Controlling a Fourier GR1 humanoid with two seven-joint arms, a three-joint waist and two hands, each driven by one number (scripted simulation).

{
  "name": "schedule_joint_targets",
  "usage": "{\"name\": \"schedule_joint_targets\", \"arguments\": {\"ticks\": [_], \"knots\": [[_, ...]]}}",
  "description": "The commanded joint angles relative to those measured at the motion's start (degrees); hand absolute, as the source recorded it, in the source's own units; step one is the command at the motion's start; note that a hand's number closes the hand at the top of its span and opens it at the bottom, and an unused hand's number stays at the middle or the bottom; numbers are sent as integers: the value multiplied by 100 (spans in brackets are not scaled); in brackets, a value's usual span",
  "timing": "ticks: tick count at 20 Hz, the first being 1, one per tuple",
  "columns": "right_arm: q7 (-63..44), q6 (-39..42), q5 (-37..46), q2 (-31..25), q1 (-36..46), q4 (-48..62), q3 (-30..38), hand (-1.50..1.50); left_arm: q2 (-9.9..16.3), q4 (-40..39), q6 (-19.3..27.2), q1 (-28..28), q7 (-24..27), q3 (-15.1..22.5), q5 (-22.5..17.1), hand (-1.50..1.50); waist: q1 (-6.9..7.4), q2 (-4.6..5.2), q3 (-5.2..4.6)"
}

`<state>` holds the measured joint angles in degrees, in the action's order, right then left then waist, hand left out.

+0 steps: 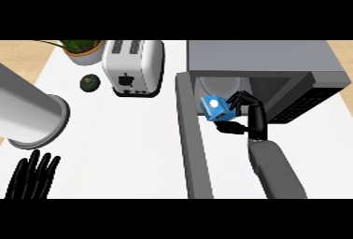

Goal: Pick up the milk, place it into the microwave and close the microwave

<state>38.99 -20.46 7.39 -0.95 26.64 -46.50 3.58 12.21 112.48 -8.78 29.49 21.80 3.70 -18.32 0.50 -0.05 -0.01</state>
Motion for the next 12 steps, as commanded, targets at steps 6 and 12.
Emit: {"name": "schedule_joint_targets", "arguments": {"ticks": [6,12], "knots": [[-557,-340,551,-581,1426,1514,130,150,-209,-697,-34,-584,98,-41,206,-150,86,58,4],[-296,-1100,726,-748,2086,2746,470,150,131,-425,-477,-414,-33,-368,-222,-150,218,95,11]]}}
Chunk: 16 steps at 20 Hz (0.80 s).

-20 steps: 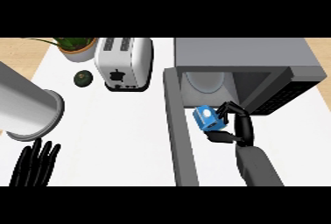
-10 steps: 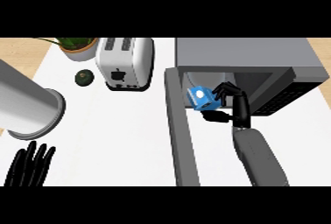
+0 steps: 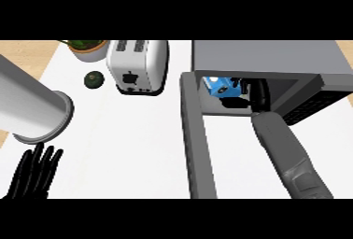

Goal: Pick up the milk, place it into the microwave and close the microwave

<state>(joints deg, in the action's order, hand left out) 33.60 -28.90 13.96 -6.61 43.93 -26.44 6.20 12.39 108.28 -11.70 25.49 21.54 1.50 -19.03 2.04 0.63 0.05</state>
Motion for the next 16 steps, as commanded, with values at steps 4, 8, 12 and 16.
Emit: {"name": "schedule_joint_targets", "arguments": {"ticks": [4,8,12,16], "knots": [[-145,-687,350,-208,967,1287,118,150,-29,-155,-98,-171,-4,-9,-2,-150,160,69,5],[-291,-1118,559,-510,1183,1562,65,150,66,-265,122,-469,-246,-63,264,-150,204,126,9],[-382,-1681,489,-611,1367,1662,246,150,108,-204,179,-346,-117,-110,489,-150,321,153,13],[-456,-1947,665,-641,1441,1941,143,-150,138,-147,95,-391,-136,60,613,-150,462,217,17]]}}
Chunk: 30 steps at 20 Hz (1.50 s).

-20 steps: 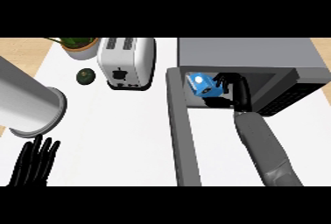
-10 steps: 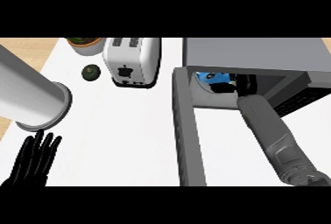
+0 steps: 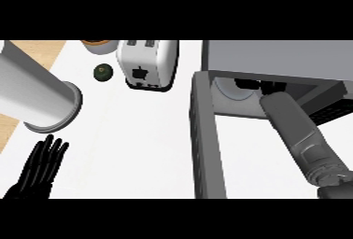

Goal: Pick up the milk, place it into the microwave and close the microwave

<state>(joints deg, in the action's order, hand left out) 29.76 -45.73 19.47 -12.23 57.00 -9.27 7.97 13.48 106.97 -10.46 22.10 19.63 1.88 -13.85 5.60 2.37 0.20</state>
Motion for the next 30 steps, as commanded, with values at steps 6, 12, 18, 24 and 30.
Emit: {"name": "schedule_joint_targets", "arguments": {"ticks": [6,12,18,24,30], "knots": [[-247,-281,409,-133,376,487,-278,-150,-33,-61,136,-341,-225,175,295,-150,85,64,7],[39,296,300,7,226,458,-181,-150,-98,-51,33,-56,134,294,426,-150,151,50,13],[502,1009,-11,82,221,263,113,-150,-121,-211,-48,-335,11,276,270,-150,50,53,14],[1220,1444,-431,159,-217,118,526,-150,-238,-34,4,-218,51,460,408,-150,-61,-18,13],[1550,1861,-776,208,-500,135,873,-150,-361,-455,40,-401,276,542,639,-150,-218,-68,1]]}}
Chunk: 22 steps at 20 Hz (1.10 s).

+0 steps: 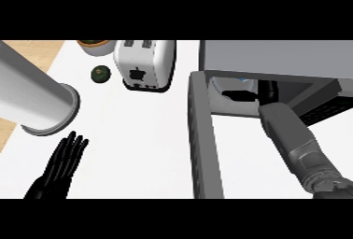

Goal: Pick up the milk, place it into the microwave and close the microwave

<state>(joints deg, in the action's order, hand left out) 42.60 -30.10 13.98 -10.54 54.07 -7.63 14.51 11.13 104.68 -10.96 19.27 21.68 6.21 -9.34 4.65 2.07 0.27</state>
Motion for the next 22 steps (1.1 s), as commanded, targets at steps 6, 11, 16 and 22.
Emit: {"name": "schedule_joint_targets", "arguments": {"ticks": [6,11,16,22], "knots": [[645,909,-337,-76,-560,-27,312,-150,-178,277,157,-160,-448,267,154,-150,-224,-107,-11],[1265,1635,-515,214,-1091,-63,417,-150,-320,146,234,-63,-322,435,362,-150,-275,-127,-11],[1732,2226,-577,173,-1752,-95,409,-150,-415,338,315,-66,-437,602,509,-150,-341,-153,-13],[1770,2690,-796,514,-2279,-662,327,-150,-464,-59,243,-345,-338,399,426,-150,-471,-214,-26]]}}
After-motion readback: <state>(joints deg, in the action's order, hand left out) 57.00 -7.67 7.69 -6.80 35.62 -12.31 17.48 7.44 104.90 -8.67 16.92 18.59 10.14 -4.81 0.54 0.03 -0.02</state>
